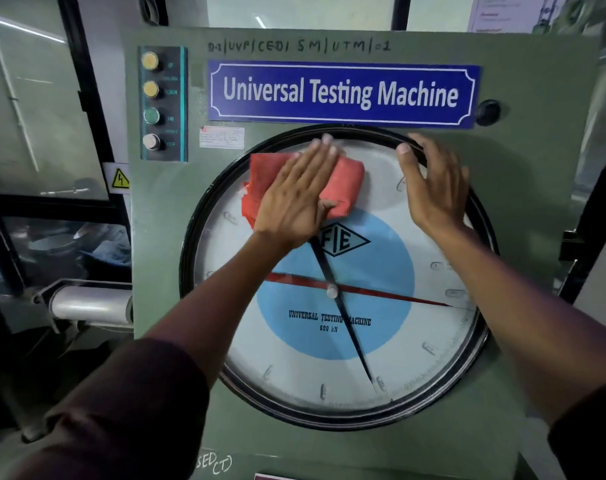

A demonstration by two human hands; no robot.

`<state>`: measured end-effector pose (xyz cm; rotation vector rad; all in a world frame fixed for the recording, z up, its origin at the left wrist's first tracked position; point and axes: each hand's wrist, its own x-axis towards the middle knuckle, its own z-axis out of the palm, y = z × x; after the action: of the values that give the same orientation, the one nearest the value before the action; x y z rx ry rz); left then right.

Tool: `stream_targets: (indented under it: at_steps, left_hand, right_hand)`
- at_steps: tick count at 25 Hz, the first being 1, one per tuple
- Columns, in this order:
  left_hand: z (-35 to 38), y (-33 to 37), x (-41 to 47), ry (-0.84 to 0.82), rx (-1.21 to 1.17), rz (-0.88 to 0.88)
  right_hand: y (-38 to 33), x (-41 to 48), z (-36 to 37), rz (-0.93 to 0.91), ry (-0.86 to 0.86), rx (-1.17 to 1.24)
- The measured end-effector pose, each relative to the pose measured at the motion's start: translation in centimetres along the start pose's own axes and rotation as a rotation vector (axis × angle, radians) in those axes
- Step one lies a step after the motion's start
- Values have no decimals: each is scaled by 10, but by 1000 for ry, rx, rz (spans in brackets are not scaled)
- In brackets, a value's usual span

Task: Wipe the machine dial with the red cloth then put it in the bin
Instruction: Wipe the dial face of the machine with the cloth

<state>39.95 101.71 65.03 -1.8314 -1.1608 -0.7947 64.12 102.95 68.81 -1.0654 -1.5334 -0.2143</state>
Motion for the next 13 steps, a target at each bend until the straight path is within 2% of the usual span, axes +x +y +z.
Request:
stream_targets:
  at_steps: [2, 3, 6, 7, 8, 11, 13]
  left_hand:
    - [7, 19, -10, 53, -73, -204]
    - [11, 31, -22, 46, -89, -193]
    - [12, 21, -46, -46, -2, 144]
    - [8, 6, -35, -50, 3, 190]
    - [4, -5, -21, -47, -5, 144]
    - [2, -10, 5, 36, 2, -137]
    - [10, 0, -7, 72, -4, -142]
  right_hand:
    - [2, -1, 3, 2, 21, -7]
    - [2, -1, 5, 3, 24, -12]
    - [-3, -1, 4, 13, 30, -13]
    - [-2, -1, 3, 17, 31, -15]
    - [0, -1, 4, 19, 30, -19]
    - [1, -2, 7, 2, 28, -38]
    - [1, -2, 8, 5, 39, -52]
